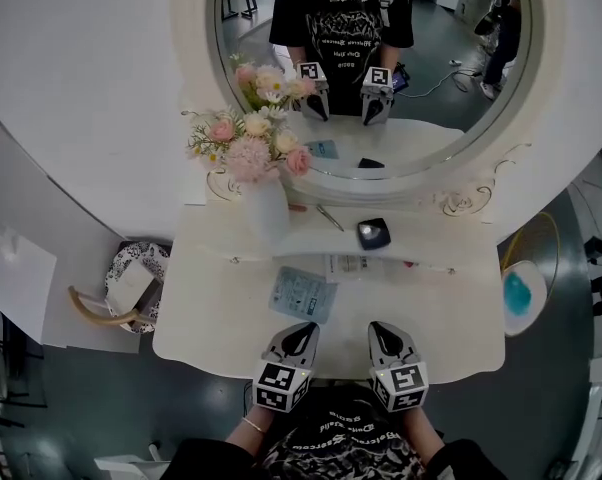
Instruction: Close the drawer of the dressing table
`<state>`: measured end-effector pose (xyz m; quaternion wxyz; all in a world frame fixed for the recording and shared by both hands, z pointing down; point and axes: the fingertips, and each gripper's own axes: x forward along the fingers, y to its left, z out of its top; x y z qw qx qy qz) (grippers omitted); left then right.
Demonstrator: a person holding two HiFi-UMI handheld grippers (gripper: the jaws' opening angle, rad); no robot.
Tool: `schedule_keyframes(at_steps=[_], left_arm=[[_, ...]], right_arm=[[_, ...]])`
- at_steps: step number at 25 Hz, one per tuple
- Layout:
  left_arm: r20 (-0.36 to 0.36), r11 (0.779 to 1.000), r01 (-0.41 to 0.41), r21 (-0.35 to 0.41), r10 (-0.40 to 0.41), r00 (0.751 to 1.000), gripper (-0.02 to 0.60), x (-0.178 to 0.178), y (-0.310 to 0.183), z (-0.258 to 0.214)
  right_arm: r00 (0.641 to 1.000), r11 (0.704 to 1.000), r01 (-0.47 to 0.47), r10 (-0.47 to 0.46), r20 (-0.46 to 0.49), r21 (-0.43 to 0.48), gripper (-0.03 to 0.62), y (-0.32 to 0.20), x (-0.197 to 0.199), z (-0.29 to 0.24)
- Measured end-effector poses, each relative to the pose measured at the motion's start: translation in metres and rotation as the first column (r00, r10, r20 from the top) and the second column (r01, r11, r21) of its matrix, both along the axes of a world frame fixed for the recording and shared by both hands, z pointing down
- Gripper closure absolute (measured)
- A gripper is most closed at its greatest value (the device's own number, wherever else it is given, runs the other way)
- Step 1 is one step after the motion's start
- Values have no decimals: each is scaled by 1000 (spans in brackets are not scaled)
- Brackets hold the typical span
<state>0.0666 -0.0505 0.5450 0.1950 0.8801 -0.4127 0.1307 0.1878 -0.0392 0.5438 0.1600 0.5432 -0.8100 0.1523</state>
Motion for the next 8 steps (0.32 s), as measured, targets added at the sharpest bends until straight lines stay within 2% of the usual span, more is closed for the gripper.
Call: schedule_keyframes(at_steps=[8], left_arm=[[-6,1000,16,3,-16,1000,560,11,10,-1]], right_arm=[[1000,1000,11,-11,-6,5,585,10,12,0]])
